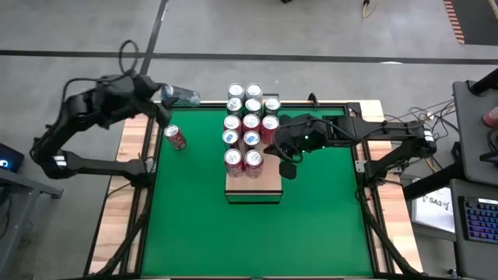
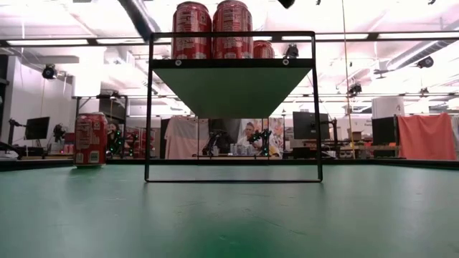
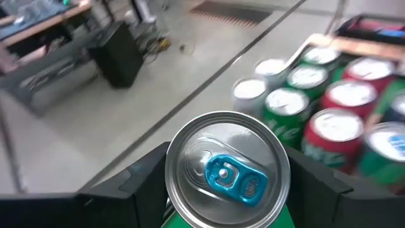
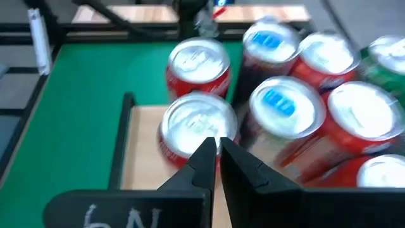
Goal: Place canned beverage on shelf
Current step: Put the blue can on the shelf
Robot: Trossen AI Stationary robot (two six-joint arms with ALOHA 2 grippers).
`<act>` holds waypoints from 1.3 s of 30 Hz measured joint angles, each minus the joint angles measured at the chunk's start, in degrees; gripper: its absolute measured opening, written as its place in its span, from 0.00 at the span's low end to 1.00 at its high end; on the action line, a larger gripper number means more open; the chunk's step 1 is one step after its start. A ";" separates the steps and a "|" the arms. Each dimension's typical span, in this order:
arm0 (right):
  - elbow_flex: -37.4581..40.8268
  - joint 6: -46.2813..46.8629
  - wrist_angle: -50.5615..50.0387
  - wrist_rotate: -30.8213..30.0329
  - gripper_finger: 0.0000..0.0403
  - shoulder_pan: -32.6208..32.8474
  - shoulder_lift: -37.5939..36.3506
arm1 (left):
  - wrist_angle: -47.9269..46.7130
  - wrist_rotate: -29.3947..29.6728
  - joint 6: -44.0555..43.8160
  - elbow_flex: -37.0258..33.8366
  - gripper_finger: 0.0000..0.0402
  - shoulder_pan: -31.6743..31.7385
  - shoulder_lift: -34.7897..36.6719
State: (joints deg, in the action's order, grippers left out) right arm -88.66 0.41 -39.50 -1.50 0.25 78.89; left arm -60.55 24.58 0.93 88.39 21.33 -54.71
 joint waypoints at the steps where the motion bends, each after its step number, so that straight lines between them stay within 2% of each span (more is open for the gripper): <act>1: -0.64 -0.43 0.00 -0.75 0.03 0.00 0.00 | -0.14 0.00 -0.03 0.92 0.58 -1.17 0.09; 5: -3.67 -2.48 2.11 -3.13 0.03 -0.02 0.00 | -0.07 0.00 -0.06 3.69 0.58 -5.30 -0.08; 16: -14.82 -4.23 6.96 -3.18 0.03 -0.02 2.39 | -0.23 -0.08 0.32 5.45 0.58 -15.37 -4.96; 22: -20.29 -7.01 7.01 -3.10 0.03 -0.02 7.33 | -2.94 0.67 -0.04 9.69 0.58 -20.14 -7.98; 30: -29.04 -12.04 6.21 -3.06 0.04 -0.02 16.56 | -7.15 1.92 -1.65 14.35 0.58 -23.47 -11.39; 34: -33.13 -14.72 5.46 -3.06 0.12 -0.02 20.33 | -7.84 2.03 -2.13 15.07 0.58 -24.02 -12.20; 39: -38.65 -16.02 5.67 -3.24 0.34 -0.21 24.50 | -8.11 2.08 -2.13 15.07 0.58 -24.40 -12.28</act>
State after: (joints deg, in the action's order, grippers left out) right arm -127.30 -15.62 -33.83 -4.74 0.04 103.40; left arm -68.66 26.65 -1.19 103.46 -3.07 -67.00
